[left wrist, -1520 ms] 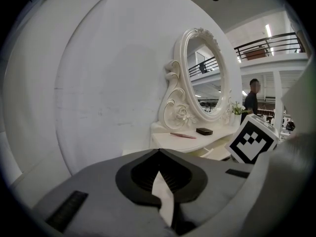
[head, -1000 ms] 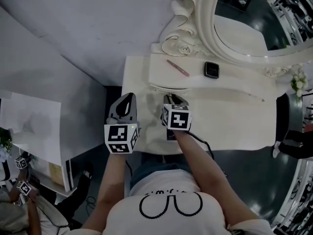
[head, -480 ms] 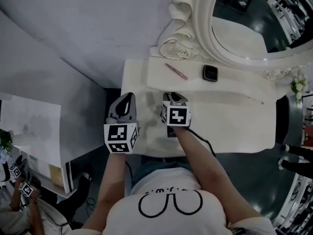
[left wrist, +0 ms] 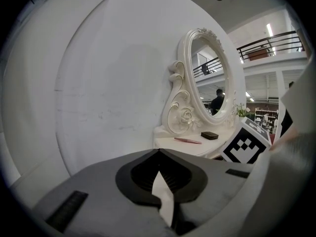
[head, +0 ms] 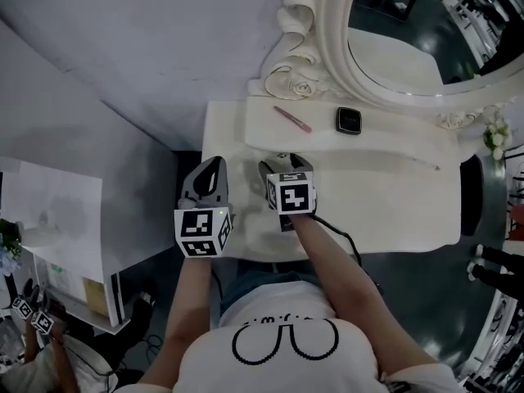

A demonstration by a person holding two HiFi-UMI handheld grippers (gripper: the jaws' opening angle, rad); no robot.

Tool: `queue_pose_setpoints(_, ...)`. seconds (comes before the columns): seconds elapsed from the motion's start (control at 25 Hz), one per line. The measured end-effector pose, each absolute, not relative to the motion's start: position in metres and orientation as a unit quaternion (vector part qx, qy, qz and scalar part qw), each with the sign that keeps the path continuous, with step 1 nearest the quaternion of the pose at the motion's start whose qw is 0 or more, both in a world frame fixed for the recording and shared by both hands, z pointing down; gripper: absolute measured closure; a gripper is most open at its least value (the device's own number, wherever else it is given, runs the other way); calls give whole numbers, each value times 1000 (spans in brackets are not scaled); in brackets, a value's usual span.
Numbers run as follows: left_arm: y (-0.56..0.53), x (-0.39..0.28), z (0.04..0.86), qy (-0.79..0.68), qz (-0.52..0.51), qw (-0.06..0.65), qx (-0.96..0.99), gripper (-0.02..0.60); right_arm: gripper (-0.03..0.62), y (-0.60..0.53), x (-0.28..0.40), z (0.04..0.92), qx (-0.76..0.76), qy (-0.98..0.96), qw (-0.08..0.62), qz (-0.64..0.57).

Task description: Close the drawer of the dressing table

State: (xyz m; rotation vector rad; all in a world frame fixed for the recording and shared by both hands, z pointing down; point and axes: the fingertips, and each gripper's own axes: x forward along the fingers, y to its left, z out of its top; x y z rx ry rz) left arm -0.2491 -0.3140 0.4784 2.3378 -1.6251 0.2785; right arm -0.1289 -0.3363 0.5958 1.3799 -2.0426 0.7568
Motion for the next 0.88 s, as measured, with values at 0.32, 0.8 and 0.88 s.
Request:
queue_pose_setpoints(0.32,-299,-255,469,-548,87,134,821,583,252,-316,-128,575,537,-760,265,252)
queue_pose_setpoints(0.8,-271,-245,431,-505,57,98,856,583,595,-265,-104,467,552,-801,163,163)
queue_pose_setpoints(0.88,-267,-244,419,-506,48,88,857,583,595,-259,-102,446,547,-812,138,146)
